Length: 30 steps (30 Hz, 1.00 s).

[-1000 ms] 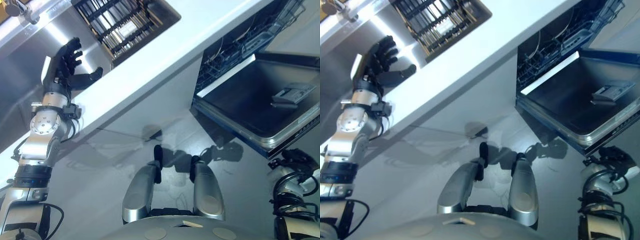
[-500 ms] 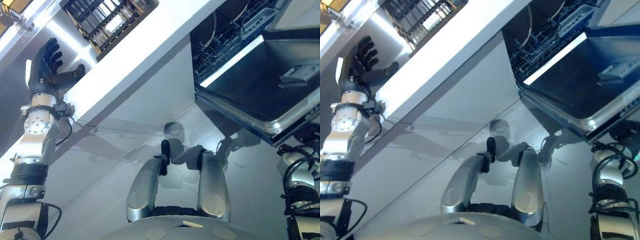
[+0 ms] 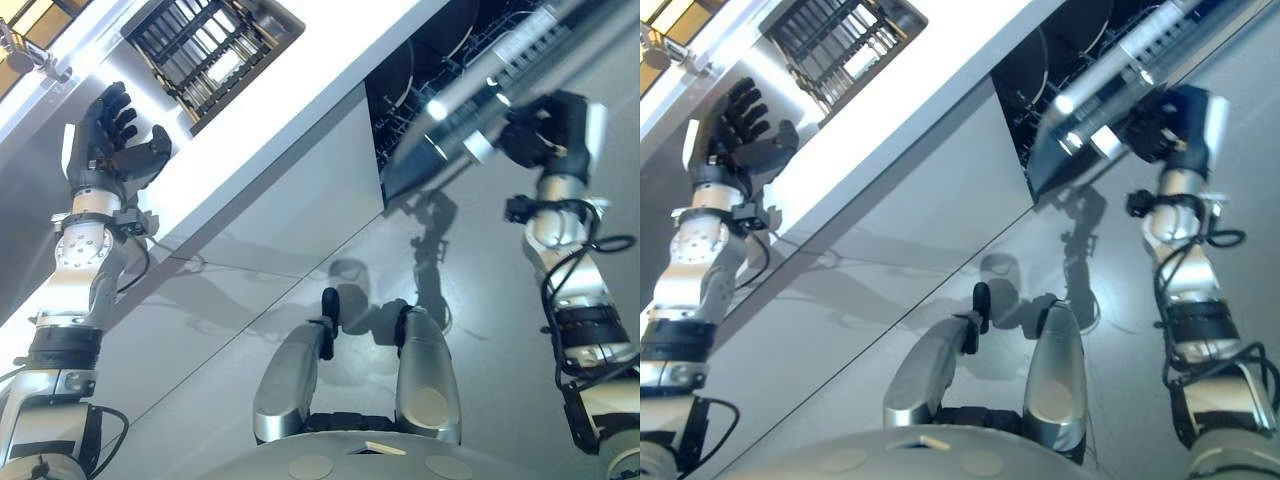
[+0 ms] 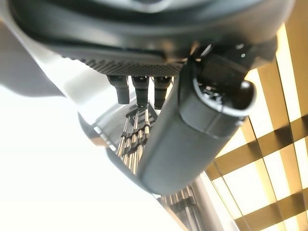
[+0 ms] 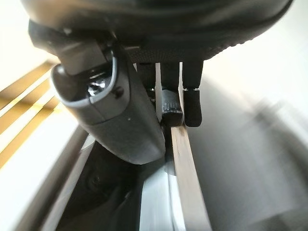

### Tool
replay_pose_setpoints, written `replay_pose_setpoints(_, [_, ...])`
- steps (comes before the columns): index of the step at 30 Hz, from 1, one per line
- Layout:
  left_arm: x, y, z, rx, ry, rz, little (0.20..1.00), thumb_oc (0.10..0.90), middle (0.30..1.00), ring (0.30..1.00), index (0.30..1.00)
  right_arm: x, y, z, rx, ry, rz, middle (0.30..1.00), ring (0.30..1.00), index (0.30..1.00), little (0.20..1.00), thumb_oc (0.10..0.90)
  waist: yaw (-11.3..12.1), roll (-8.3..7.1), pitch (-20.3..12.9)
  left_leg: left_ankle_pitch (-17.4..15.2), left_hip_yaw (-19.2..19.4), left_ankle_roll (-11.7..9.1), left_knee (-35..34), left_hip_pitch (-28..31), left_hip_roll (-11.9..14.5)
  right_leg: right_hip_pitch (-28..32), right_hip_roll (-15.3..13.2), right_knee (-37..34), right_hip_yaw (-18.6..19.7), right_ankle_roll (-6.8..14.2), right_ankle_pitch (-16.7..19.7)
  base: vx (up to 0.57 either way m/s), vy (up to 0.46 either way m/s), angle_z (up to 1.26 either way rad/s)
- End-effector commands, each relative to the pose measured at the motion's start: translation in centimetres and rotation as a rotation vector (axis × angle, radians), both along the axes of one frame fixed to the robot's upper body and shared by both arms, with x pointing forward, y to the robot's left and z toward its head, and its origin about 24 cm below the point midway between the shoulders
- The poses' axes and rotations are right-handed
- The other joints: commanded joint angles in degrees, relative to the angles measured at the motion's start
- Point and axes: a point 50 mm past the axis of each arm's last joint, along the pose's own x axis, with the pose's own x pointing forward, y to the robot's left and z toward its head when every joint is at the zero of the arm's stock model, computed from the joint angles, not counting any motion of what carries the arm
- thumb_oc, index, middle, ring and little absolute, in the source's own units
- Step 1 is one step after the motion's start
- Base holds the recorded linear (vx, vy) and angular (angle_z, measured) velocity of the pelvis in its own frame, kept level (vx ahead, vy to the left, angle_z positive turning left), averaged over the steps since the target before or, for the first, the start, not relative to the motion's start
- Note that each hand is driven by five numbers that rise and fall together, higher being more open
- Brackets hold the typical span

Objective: Pick up plates and place into dishwasher.

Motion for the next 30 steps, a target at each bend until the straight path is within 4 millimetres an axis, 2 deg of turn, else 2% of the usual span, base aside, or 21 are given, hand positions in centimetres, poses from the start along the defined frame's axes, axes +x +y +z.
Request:
replay_pose_setpoints(1, [0.2,-1.3,4.6,0.076,-0.216,-0.072,0.9,0.8,0.9,0.9,0.9,0.5,9.4,6.6,-0.048,-0.24,0.4,0.3,0.3,0.3,0.2,0.1,4.73,-2.14,-7.43,-3.4,0.6,4.39,0.24,2.68,-3.9,6.68,2.31,-8.56,3.27,0.53,4.14,0.1,0.02,0.2])
replay_pose_setpoints(4, [0.4,-2.1,4.2,0.088,-0.199,-0.112,0.9,0.8,0.9,0.9,0.9,0.7,10.5,6.0,-0.035,-0.216,0.412,0.3,0.3,0.3,0.2,0.1,5.44,-3.48,-9.06,-3.18,-0.13,4.82,-2.58,4.68,-3.92,8.62,2.55,-11.94,3.01,1.48,5.67,0.09,0.02,0.21])
replay_pose_setpoints(8, [0.5,-2.8,3.9,0.126,-0.18,-0.145,0.9,0.8,0.9,0.9,0.9,0.6,10.6,4.9,0.002,-0.19,0.367,0.3,0.3,0.3,0.2,0.1,5.93,-5.34,-10.83,-3.1,-0.64,5.65,-5.77,6.82,-3.95,10.28,3.14,-15.64,2.72,2.55,7.4,0.08,0.025,0.03])
replay_pose_setpoints(13, [0.0,-3.0,3.3,0.14,-0.169,-0.15,0.9,0.8,0.9,0.9,0.9,0.1,8.6,2.8,0.065,-0.159,0.263,0.3,0.3,0.3,0.2,0.1,5.27,-6.75,-12.66,-3.2,-0.04,6.58,-9.56,9.43,-4.15,12.26,3.62,-19.85,3.07,3.83,9.18,0.08,0.102,0.06])
replay_pose_setpoints(17, [-1.0,-2.7,2.1,0.146,-0.159,-0.127,0.9,0.8,0.9,0.9,0.9,-1.7,5.2,1.0,0.097,-0.176,0.14,0.3,0.3,0.3,0.2,0.1,3.99,-7.76,-15.03,-3.16,1.13,7.34,-12.76,11.57,-4.2,13.44,3.86,-23.1,3.51,5.26,11.35,0.08,0.147,0.05])
replay_pose_setpoints(20, [-1.6,-2.6,1.5,0.138,-0.148,-0.113,0.9,0.8,0.9,0.9,0.9,-3.2,3.0,0.5,0.08,-0.217,0.054,0.3,0.3,0.3,0.2,0.1,3.14,-8.35,-16.64,-3.4,1.92,7.75,-13.99,12.68,-4.16,14.15,4.1,-25.01,4.05,5.94,12.29,0.06,0.113,0.15])
replay_pose_setpoints(24, [-2.4,-1.7,0.5,0.121,-0.131,-0.085,0.9,0.8,0.9,0.9,0.9,-5.9,-1.6,-0.4,0.058,-0.239,-0.111,0.3,0.3,0.3,0.2,0.1,1.37,-9.38,-18.94,-3.68,3.8,7.89,-15.17,14.26,-3.74,15.52,4.55,-28.16,4.77,6.77,13.96,0.03,0.132,0.02])
replay_pose_setpoints(27, [-2.8,-1.3,0.2,0.117,-0.125,-0.072,0.9,0.8,0.9,0.9,0.9,-7.2,-3.3,-1.0,0.055,-0.23,-0.198,0.3,0.3,0.3,0.2,0.1,0.75,-9.85,-19.94,-3.76,4.57,8.03,-16.03,14.94,-3.5,15.84,4.67,-28.94,5.29,7.22,14.67,0.01,0.081,-0.12])
replay_pose_setpoints(30, [-3.4,-0.6,-0.5,0.114,-0.115,-0.046,0.9,0.8,0.9,0.9,0.9,-9.1,-5.6,-3.2,0.118,-0.182,-0.323,0.3,0.3,0.3,0.2,0.1,-0.47,-10.47,-20.88,-3.58,5.59,8.07,-17.49,15.89,-3.13,15.86,4.85,-29.36,5.91,7.82,15.55,0.01,0.062,-0.17])
